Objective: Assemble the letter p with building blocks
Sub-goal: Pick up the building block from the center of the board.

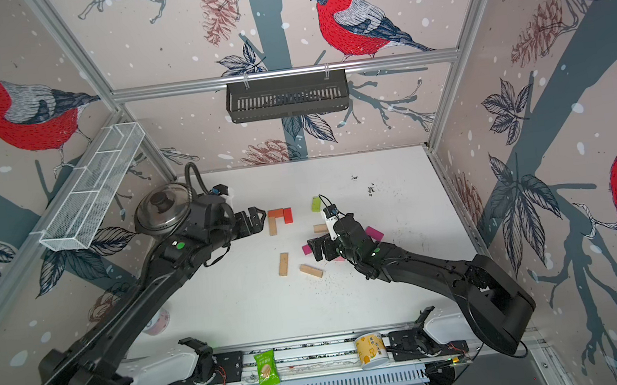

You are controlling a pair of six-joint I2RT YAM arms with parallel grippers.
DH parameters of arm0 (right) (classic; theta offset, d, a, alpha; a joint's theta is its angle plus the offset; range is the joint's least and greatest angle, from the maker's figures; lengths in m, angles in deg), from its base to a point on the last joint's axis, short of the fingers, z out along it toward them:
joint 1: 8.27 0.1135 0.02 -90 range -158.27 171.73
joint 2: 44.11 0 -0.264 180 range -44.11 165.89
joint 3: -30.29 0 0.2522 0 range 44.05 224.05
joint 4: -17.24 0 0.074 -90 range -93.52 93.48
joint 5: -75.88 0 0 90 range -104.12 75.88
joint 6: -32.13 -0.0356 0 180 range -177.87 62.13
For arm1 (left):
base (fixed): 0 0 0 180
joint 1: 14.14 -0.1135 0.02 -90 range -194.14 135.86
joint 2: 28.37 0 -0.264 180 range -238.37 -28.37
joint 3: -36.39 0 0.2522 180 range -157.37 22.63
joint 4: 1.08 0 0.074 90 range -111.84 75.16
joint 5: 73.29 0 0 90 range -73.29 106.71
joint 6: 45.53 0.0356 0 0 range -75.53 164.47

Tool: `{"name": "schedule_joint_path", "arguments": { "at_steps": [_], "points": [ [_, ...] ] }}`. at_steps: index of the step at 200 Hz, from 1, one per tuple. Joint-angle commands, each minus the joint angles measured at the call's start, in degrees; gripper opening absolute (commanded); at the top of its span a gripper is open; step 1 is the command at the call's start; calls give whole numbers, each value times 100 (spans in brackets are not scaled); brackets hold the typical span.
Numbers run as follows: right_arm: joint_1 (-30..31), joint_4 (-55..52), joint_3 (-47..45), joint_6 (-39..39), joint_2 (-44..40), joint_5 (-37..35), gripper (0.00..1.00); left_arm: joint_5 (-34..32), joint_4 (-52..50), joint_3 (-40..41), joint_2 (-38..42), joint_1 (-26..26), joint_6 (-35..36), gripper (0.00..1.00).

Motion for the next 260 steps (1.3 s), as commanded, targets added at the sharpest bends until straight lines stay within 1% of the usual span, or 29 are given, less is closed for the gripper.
{"name": "schedule_joint_path", "arguments": {
  "at_steps": [1, 16, 27, 40, 65, 75, 91, 105, 116, 136, 156, 189, 206, 260],
  "points": [
    [-46, -216, 197, -138, 220, 1, 100, -14, 458, 381, 742, -18, 242, 98],
    [-42, -403, 405, -189, 453, -61, 100, -178, 492, 656, 1292, -22, 327, 98],
    [-38, -529, 590, -210, 652, -106, 100, -458, 561, 958, 1636, -19, 250, 98],
    [2, -805, 821, -273, 953, -355, 100, -684, 740, 1356, 2028, -20, 110, 98],
    [97, -1259, 1416, -355, 1621, -575, 100, -511, 1182, 1829, 2515, -62, 48, 98],
    [187, -1358, 1578, -353, 1824, -722, 100, -346, 1246, 1890, 2590, -183, 77, 98],
    [357, -1578, 1859, -345, 2156, -961, 100, -56, 1263, 1920, 2561, -417, 158, 97],
    [431, -1725, 2110, -387, 2436, -1018, 100, 257, 1282, 1907, 2415, -606, 176, 97],
    [464, -1750, 2229, -432, 2598, -1002, 100, 659, 1377, 1917, 2298, -744, 160, 97],
    [537, -1855, 2418, -520, 2830, -1095, 100, 1616, 1614, 1967, 2032, -1017, 172, 97],
    [566, -1965, 2544, -603, 3009, -1115, 100, 2200, 1741, 1976, 1804, -1248, 112, 97],
    [600, -2045, 2593, -681, 3108, -1073, 100, 2789, 1886, 1995, 1601, -1502, 32, 97],
    [617, -2067, 2585, -710, 3110, -1097, 97, 3036, 2013, 2040, 1541, -1540, -9, 97],
    [649, -2018, 2567, -690, 3199, -1005, 86, 3080, 2006, 2029, 1538, -1584, -4, 97]
  ]
}}
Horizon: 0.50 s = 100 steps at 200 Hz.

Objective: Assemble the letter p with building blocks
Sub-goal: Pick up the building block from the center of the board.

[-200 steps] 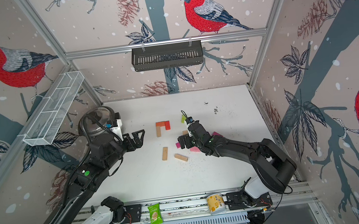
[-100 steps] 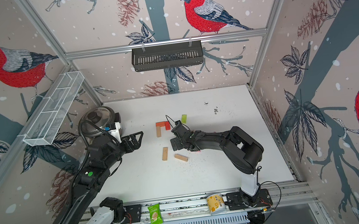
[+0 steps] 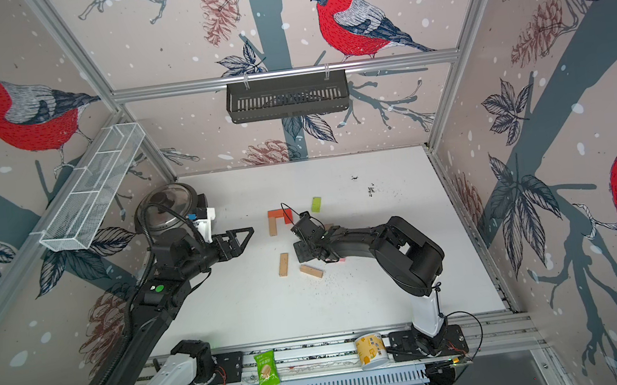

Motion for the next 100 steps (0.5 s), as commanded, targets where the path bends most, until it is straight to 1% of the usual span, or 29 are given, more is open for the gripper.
{"name": "schedule_joint_path", "arguments": {
  "at_steps": [1, 56, 100],
  "points": [
    [29, -56, 16, -80, 58, 36, 86, 193, 329, 8, 24, -28, -21, 97],
    [143, -145, 50, -106, 56, -85, 76, 184, 316, 12, 1, -46, -41, 97],
    [218, -196, 91, -142, -27, -111, 66, 164, 307, 14, 37, -53, -46, 97]
  ]
}}
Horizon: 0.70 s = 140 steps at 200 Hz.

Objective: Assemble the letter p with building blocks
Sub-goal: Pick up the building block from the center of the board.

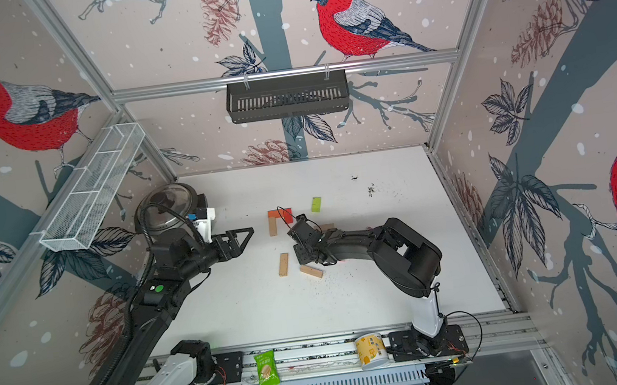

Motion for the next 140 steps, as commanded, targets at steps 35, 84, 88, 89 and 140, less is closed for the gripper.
{"name": "schedule_joint_path", "arguments": {
  "at_steps": [35, 84, 88, 89, 140],
  "points": [
    [16, -215, 201, -129, -31, -31, 59, 40, 294, 12, 55, -13, -33, 97],
    [-74, -336, 614, -220, 3, -4, 56, -38, 203, -4, 110, -13, -2, 97],
    [-87, -334, 649, -241, 14, 10, 56, -50, 180, -13, 117, -13, -6, 97],
    [-92, -331, 663, -244, 12, 7, 56, -60, 172, -17, 117, -13, 3, 97],
    [-290, -519, 1418, -378, 488, 149, 56, -390, -155, 17, 350, -8, 333, 97]
  ]
}}
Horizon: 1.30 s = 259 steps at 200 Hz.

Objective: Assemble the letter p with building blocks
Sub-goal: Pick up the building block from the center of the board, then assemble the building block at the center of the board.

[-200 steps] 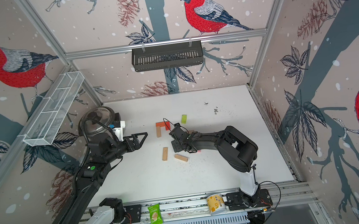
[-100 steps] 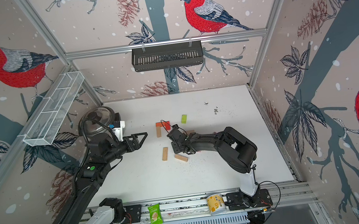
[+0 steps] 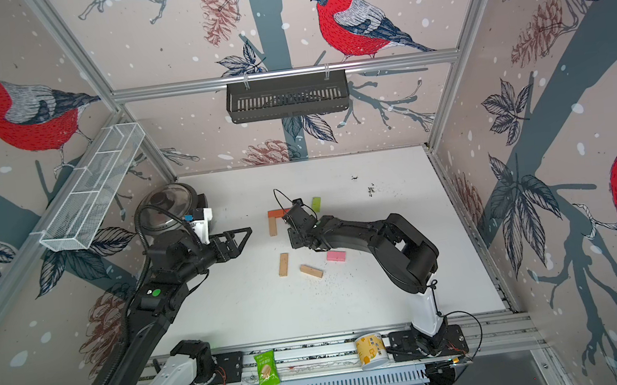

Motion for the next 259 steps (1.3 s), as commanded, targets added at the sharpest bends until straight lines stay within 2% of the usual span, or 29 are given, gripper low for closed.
{"name": "schedule_joint_path", "arguments": {
  "at_steps": [1, 28, 84, 200, 259],
  "points": [
    [-41, -192, 321, -134, 211, 105, 56, -240, -101, 20, 101, -6, 283, 97],
    [-102, -323, 796, -195, 558, 103, 55, -602, -289, 64, 207, 48, 394, 97],
    [-160, -607, 1703, -323, 1273, 142, 54, -541, -331, 7, 113, 39, 425, 97],
    [-174, -753, 2225, -358, 1852, 193, 56, -513, -299, 31, 172, 29, 425, 97],
    [-173, -769, 2248, -367, 1954, 214, 62, -507, -295, 29, 173, -3, 420, 97]
  ]
}}
